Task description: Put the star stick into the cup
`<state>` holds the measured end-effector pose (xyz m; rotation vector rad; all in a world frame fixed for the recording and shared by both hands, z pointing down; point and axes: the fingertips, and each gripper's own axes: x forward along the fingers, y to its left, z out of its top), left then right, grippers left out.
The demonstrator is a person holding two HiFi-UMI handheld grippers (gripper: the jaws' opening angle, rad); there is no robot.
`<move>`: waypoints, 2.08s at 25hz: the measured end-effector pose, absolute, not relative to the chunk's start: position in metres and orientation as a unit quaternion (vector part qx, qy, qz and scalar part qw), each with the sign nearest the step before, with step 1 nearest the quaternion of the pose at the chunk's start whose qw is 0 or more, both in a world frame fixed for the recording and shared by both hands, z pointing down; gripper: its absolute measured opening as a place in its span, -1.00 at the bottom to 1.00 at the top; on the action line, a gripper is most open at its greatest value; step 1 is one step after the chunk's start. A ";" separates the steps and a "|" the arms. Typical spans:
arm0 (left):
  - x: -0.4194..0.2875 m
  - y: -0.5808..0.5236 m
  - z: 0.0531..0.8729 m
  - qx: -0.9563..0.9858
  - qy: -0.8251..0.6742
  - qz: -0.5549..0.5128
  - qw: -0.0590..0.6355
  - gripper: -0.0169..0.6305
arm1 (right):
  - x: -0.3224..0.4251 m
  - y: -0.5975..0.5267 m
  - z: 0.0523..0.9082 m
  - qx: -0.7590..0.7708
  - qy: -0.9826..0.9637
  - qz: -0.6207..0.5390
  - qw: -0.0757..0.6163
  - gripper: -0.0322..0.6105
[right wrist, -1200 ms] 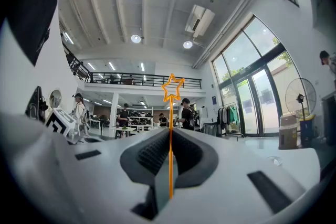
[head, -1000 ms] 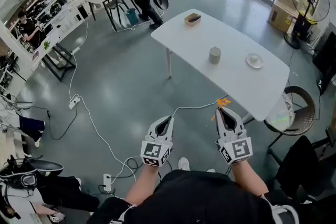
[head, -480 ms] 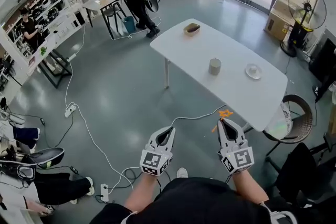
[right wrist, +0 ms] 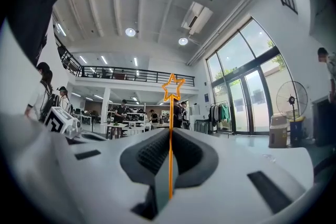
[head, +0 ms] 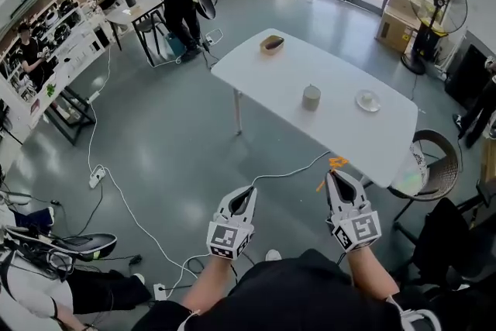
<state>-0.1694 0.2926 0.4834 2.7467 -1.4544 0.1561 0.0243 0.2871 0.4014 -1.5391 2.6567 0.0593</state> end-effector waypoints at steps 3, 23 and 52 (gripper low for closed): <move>-0.172 0.282 0.485 0.882 -0.468 0.047 0.015 -0.91 | 0.025 0.281 0.405 -0.508 0.861 0.015 0.035 -0.84; -0.116 0.156 0.482 0.889 -0.454 0.060 0.009 -0.91 | 0.068 0.163 0.408 -0.515 0.855 0.007 0.052 -0.84; -0.032 -0.007 0.491 0.893 -0.443 0.080 0.006 -0.91 | 0.139 -0.016 0.427 -0.497 0.866 -0.011 0.050 -0.84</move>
